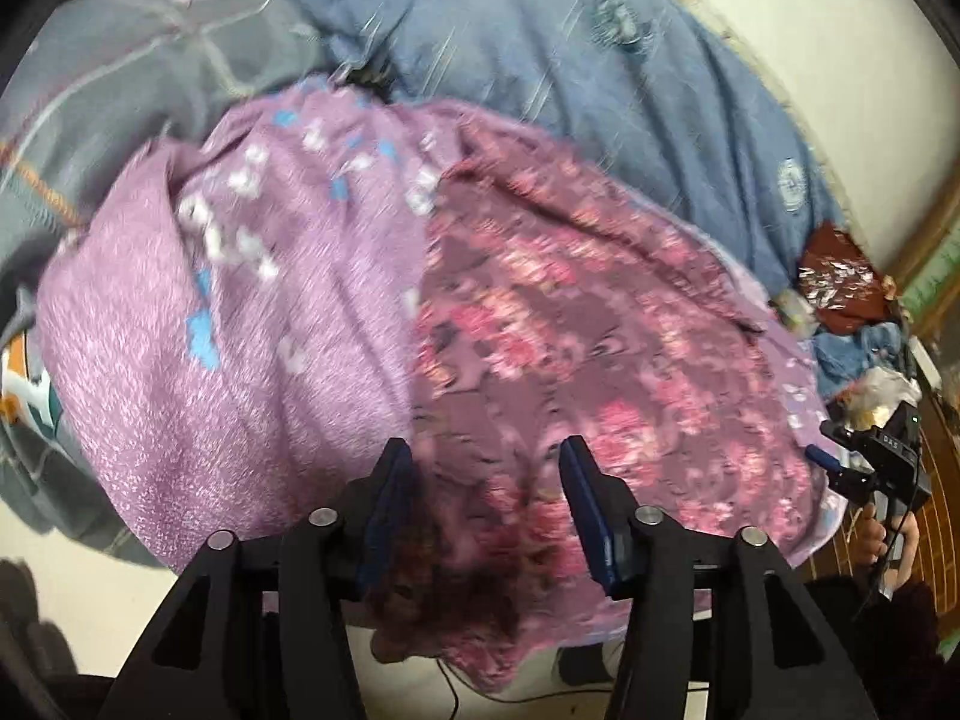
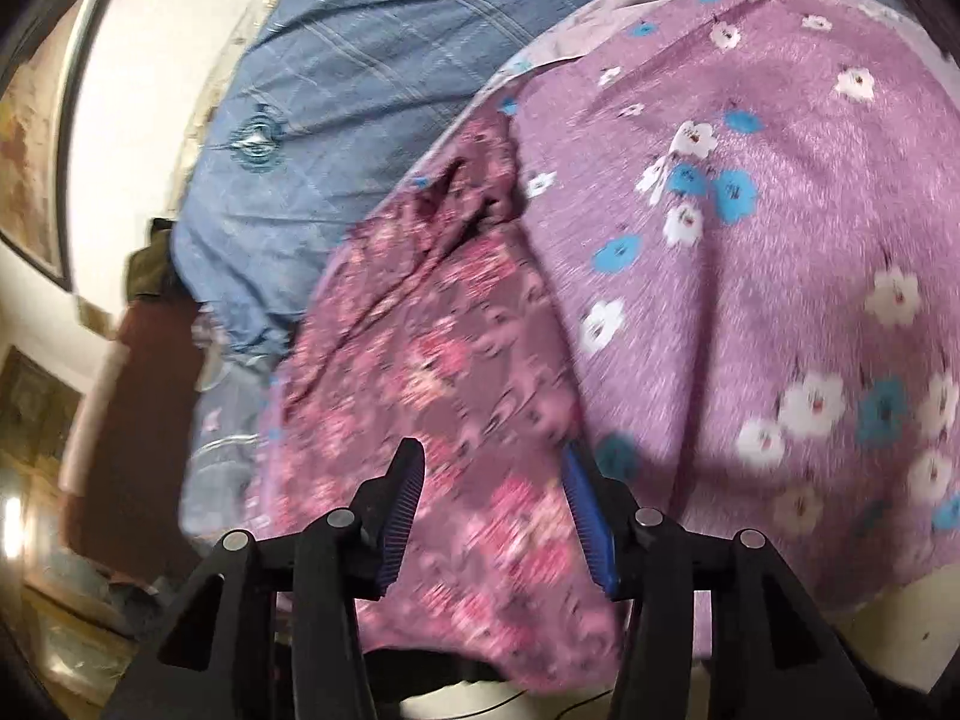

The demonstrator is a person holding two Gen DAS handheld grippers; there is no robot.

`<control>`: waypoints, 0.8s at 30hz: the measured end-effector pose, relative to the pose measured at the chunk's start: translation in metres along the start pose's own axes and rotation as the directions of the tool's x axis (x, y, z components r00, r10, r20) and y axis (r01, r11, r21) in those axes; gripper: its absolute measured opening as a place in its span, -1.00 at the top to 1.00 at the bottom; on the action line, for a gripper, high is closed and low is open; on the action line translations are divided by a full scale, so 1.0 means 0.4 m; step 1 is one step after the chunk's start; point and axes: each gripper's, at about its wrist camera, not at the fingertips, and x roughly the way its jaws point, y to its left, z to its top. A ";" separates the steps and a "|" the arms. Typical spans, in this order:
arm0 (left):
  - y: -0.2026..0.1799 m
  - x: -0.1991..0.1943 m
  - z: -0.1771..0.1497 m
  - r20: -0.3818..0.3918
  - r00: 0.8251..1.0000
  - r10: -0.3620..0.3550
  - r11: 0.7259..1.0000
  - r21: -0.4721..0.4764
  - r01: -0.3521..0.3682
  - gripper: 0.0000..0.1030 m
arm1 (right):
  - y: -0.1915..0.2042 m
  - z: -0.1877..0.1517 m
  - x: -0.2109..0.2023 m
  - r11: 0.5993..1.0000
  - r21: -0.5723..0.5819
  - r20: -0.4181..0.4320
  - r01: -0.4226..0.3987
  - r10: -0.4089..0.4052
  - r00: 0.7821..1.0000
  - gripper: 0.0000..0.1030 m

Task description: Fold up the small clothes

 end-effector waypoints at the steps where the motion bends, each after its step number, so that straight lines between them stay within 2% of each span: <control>1: 0.004 0.022 -0.006 -0.042 0.999 0.002 1.000 -0.007 -0.002 0.00 | -0.007 0.002 0.016 1.000 0.005 -0.013 0.012 -0.012 1.000 0.00; 4: -0.020 0.031 -0.020 -0.056 0.998 -0.010 0.999 0.045 0.012 0.00 | -0.027 -0.025 0.062 0.998 0.046 -0.117 -0.030 0.035 0.993 0.01; 7: -0.046 0.034 -0.037 -0.084 0.996 -0.039 0.994 0.098 0.047 0.00 | 0.001 -0.068 0.069 0.999 -0.010 -0.176 -0.053 0.051 0.983 0.01; 9: -0.058 0.035 -0.046 -0.115 0.990 -0.085 0.989 0.115 0.098 0.01 | 0.008 -0.097 0.066 0.997 -0.019 -0.207 -0.074 0.069 0.976 0.00; 10: -0.063 0.035 -0.048 -0.130 0.986 -0.107 0.986 0.117 0.122 0.01 | 0.004 -0.115 0.064 0.994 0.006 -0.227 -0.109 0.107 0.968 0.00; 13: -0.073 0.046 -0.058 -0.182 0.973 -0.139 0.976 0.144 0.166 0.01 | -0.015 -0.152 0.057 0.984 0.059 -0.243 -0.168 0.178 0.954 0.00; 16: -0.067 0.069 -0.066 -0.219 0.973 -0.072 0.977 0.181 0.113 0.01 | -0.033 -0.165 0.068 0.981 0.086 -0.242 -0.174 0.190 0.951 0.02; 20: -0.046 0.083 -0.059 -0.232 0.967 -0.102 0.988 0.087 0.125 0.01 | -0.057 -0.164 0.072 0.969 0.125 -0.229 -0.212 0.236 0.944 -0.03; 22: -0.039 0.086 -0.060 -0.240 0.965 -0.102 0.990 0.069 0.122 0.03 | -0.063 -0.168 0.070 0.962 0.145 -0.212 -0.229 0.257 0.943 -0.08; 24: -0.036 0.091 -0.065 -0.243 0.965 -0.100 0.991 0.067 0.119 0.24 | -0.067 -0.170 0.072 0.960 0.151 -0.204 -0.235 0.263 0.943 -0.10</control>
